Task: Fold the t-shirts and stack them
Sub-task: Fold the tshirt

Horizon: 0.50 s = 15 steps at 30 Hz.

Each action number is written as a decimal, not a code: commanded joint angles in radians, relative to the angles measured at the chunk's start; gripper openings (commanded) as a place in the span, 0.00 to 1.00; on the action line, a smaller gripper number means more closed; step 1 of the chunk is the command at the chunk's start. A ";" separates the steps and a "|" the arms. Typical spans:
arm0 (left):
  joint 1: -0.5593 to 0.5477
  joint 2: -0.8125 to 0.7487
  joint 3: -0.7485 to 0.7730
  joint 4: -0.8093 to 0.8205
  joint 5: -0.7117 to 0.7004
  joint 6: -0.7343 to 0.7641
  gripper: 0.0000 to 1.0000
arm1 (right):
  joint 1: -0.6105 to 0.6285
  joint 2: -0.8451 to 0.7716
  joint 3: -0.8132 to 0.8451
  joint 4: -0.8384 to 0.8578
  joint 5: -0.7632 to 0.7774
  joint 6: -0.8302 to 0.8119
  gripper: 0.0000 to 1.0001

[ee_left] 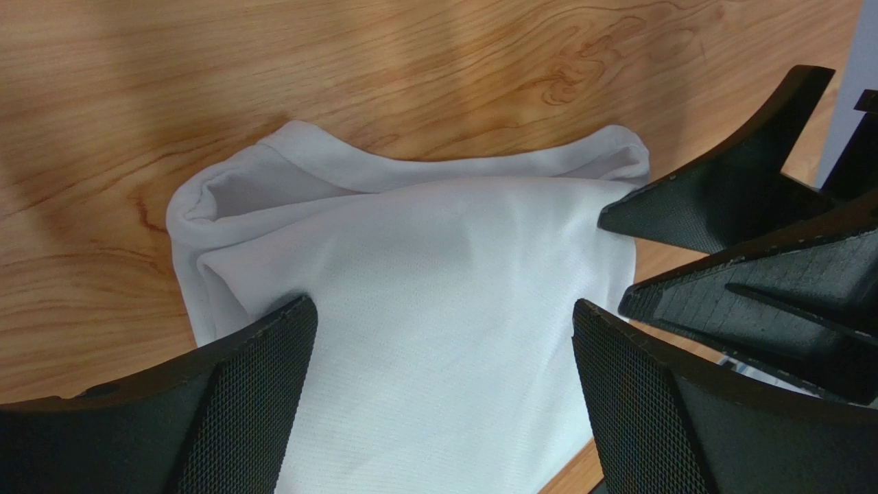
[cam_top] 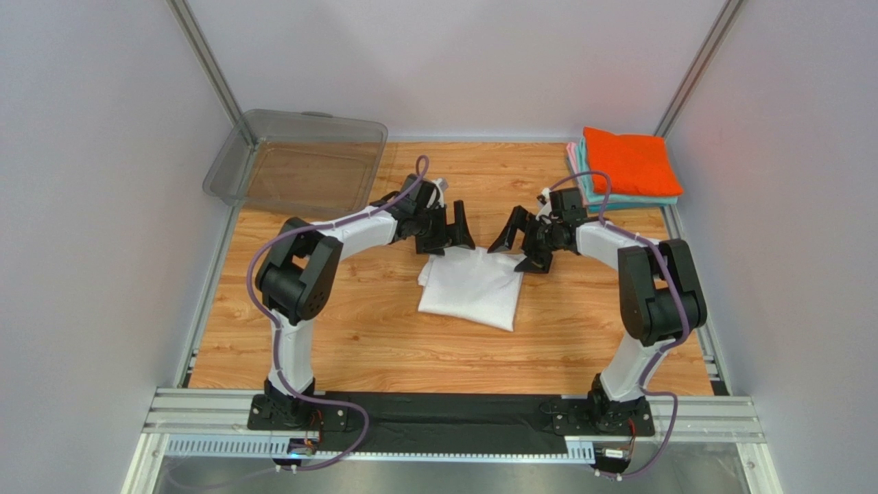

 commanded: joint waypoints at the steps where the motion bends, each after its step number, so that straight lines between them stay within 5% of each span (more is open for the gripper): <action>1: 0.006 0.043 0.010 0.019 0.018 -0.008 1.00 | -0.010 0.045 0.040 0.040 0.053 -0.067 1.00; 9: 0.006 0.002 -0.097 0.073 0.004 -0.041 1.00 | -0.024 0.051 0.030 0.043 -0.005 -0.102 1.00; 15: 0.003 -0.080 0.001 0.024 0.017 -0.025 1.00 | -0.024 -0.090 0.146 -0.105 -0.002 -0.199 1.00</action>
